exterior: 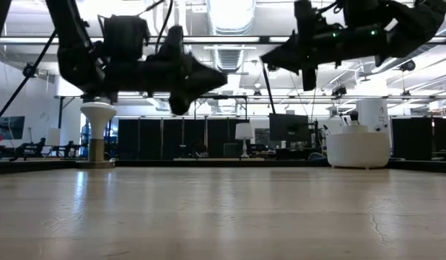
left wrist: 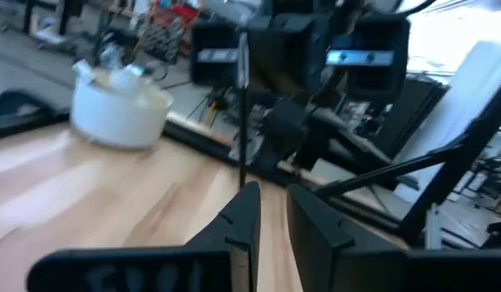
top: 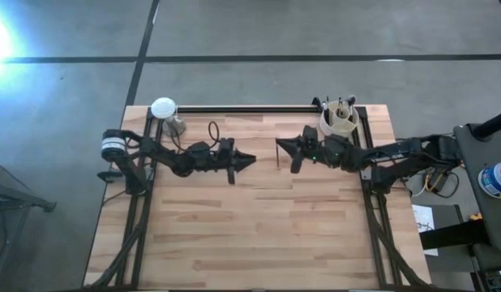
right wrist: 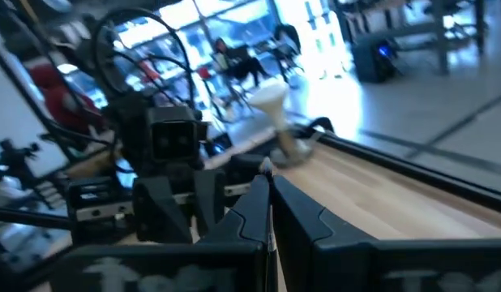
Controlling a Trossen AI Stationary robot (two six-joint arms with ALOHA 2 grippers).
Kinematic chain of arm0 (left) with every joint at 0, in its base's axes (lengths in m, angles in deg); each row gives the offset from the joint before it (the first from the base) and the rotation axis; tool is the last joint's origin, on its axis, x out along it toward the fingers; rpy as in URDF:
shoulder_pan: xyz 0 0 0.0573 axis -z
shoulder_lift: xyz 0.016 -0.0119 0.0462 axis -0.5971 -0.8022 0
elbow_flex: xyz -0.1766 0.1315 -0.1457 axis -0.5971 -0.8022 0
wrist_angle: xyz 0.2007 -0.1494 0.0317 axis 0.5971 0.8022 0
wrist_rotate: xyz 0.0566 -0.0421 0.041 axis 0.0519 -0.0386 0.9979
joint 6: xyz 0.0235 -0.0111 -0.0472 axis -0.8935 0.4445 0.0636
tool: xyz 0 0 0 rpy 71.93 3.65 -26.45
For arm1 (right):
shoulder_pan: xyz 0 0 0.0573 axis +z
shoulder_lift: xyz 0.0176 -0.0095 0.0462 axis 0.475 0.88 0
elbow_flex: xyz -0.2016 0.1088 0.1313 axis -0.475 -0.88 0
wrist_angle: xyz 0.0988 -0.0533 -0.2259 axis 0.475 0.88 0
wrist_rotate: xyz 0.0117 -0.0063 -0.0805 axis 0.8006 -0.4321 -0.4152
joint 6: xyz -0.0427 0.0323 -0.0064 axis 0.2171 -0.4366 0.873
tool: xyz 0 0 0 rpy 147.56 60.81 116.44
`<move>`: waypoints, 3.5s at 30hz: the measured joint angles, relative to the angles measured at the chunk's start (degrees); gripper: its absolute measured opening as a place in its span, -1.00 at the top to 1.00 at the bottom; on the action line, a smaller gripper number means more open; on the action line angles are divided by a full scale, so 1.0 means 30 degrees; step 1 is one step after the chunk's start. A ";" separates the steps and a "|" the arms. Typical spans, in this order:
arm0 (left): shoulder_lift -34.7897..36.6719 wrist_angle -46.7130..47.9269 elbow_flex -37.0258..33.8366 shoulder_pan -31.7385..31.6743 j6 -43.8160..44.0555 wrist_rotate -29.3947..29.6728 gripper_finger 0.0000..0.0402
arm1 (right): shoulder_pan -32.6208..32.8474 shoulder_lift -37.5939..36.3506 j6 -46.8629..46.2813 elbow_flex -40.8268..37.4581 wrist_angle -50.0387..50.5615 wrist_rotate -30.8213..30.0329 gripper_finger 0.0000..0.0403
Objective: Pick & Place Makeup Brushes
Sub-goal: Put the black blush brush into the white makeup holder
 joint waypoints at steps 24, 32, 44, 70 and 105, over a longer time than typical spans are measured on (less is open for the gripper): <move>0.0002 0.2947 0.3789 0.0939 -0.1959 -0.0240 0.60 | 0.2118 0.1023 0.1537 0.2000 -0.2227 0.0095 0.96; 0.0007 0.3042 0.4166 0.0932 -0.2550 -0.0241 0.60 | 0.2156 0.1031 0.1800 0.2000 -0.2833 0.0153 0.96; 0.0003 0.3126 0.4144 0.0932 -0.2655 -0.0325 0.96 | 0.2206 0.1031 0.1989 0.2000 -0.2468 0.0138 0.96; 0.0000 0.3640 0.4056 0.0874 -0.3522 -0.0041 1.00 | 0.2169 -0.0093 0.1324 0.3756 0.4824 0.0916 0.21; 0.0014 0.3440 0.4042 0.0866 -0.2763 -0.0301 0.86 | 0.2279 -0.0699 0.4378 0.5438 0.7604 0.1046 0.94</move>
